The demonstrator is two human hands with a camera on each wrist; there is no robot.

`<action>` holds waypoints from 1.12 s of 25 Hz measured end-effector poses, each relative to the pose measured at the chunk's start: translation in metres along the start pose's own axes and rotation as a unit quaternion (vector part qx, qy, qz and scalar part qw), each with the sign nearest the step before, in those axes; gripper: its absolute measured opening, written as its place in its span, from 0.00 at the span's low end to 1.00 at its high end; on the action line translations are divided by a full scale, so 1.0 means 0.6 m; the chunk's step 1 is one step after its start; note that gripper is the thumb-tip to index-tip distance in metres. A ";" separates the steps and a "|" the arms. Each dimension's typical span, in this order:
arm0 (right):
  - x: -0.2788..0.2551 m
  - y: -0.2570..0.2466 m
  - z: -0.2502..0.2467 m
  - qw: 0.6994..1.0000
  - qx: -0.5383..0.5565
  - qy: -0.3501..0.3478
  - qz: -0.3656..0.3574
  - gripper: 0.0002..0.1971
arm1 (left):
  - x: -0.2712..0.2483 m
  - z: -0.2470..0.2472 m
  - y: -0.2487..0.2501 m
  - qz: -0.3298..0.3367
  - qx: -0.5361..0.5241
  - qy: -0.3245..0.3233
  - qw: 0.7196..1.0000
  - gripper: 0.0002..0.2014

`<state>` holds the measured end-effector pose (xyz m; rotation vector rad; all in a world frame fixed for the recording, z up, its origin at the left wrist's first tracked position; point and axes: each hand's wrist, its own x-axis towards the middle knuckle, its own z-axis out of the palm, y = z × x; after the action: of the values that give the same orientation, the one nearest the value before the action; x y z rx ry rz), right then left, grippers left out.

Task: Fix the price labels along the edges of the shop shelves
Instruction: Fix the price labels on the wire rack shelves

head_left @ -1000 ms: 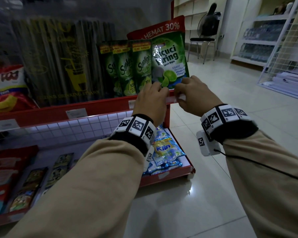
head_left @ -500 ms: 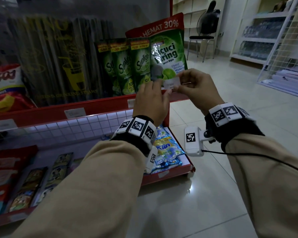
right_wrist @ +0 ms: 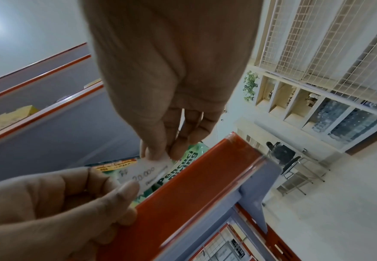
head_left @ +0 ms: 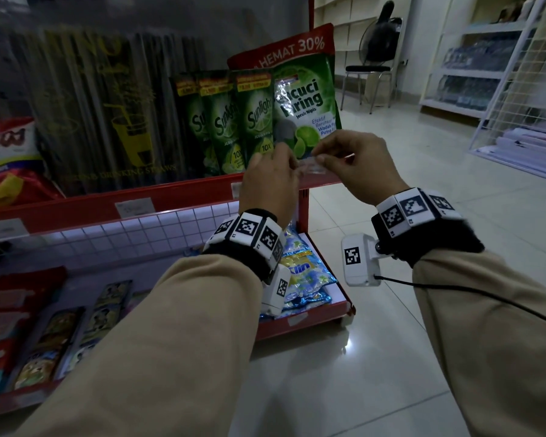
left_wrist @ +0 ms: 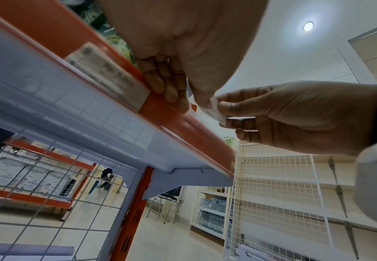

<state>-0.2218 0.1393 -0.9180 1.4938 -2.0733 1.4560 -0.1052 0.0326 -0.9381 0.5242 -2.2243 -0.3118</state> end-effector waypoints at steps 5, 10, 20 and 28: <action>0.005 0.021 -0.025 0.997 -0.050 0.051 0.013 0.09 | -0.005 0.006 0.007 0.064 0.154 -0.036 0.985 0.16; 0.002 0.038 -0.023 0.995 -0.088 0.056 0.005 0.08 | -0.001 0.015 0.011 0.085 0.171 -0.051 0.980 0.13; 0.001 0.053 -0.020 0.992 -0.121 0.020 -0.021 0.08 | 0.017 0.033 0.019 0.097 0.136 -0.054 0.984 0.14; -0.002 0.051 -0.031 0.987 -0.149 -0.036 -0.052 0.07 | 0.025 0.038 0.020 0.085 0.168 -0.059 0.980 0.12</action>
<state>-0.2528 0.1551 -0.9277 1.5235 -2.1063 1.0149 -0.1345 0.0371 -0.9383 0.4981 -2.4332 0.1293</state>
